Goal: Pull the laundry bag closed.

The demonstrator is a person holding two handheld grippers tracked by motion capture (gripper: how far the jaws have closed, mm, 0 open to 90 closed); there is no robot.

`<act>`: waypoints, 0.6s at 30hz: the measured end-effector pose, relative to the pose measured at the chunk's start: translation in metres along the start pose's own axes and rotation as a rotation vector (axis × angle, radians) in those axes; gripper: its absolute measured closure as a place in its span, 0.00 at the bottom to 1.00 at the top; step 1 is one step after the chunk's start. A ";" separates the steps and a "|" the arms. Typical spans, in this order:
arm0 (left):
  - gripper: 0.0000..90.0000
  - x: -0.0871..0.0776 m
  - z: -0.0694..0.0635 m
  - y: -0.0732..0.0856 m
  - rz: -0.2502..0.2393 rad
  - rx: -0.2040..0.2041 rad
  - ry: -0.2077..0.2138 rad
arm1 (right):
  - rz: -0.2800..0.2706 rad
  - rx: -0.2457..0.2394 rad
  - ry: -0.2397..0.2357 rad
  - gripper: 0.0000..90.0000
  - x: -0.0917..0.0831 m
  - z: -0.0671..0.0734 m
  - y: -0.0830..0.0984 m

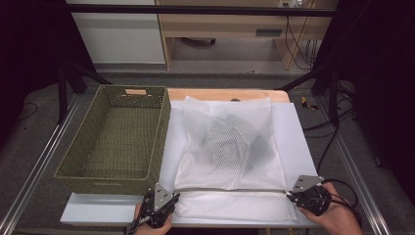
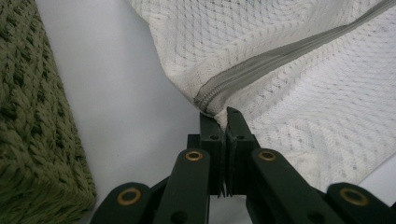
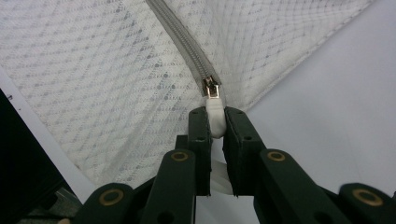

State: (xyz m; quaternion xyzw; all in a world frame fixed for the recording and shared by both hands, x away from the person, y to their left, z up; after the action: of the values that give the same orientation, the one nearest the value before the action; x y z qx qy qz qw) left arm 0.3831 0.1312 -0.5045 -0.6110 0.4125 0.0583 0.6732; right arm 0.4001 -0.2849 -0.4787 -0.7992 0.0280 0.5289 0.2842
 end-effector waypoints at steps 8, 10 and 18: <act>0.98 0.002 -0.001 -0.002 -0.008 0.014 -0.009 | -0.025 0.018 0.001 0.90 0.001 -0.001 -0.003; 0.97 0.002 -0.001 -0.002 -0.010 0.021 -0.015 | -0.034 0.030 0.004 0.90 0.000 -0.001 -0.005; 0.69 -0.010 -0.008 -0.011 -0.074 0.060 -0.067 | -0.130 0.093 0.037 0.62 -0.007 -0.003 -0.020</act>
State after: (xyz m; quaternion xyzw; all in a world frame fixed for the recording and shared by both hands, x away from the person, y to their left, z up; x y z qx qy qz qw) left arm 0.3788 0.1265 -0.4891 -0.6030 0.3685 0.0412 0.7063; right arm 0.4065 -0.2720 -0.4635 -0.7949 0.0059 0.4925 0.3543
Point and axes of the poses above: each handheld gripper's, and its own axes: x roughly forward along the jaws, y roughly out of its underside, z roughly to its left, the point moved 4 cm from there along x, roughly forward along the jaws, and after that the axes turned 10 degrees about -x, right-handed, at the moved point
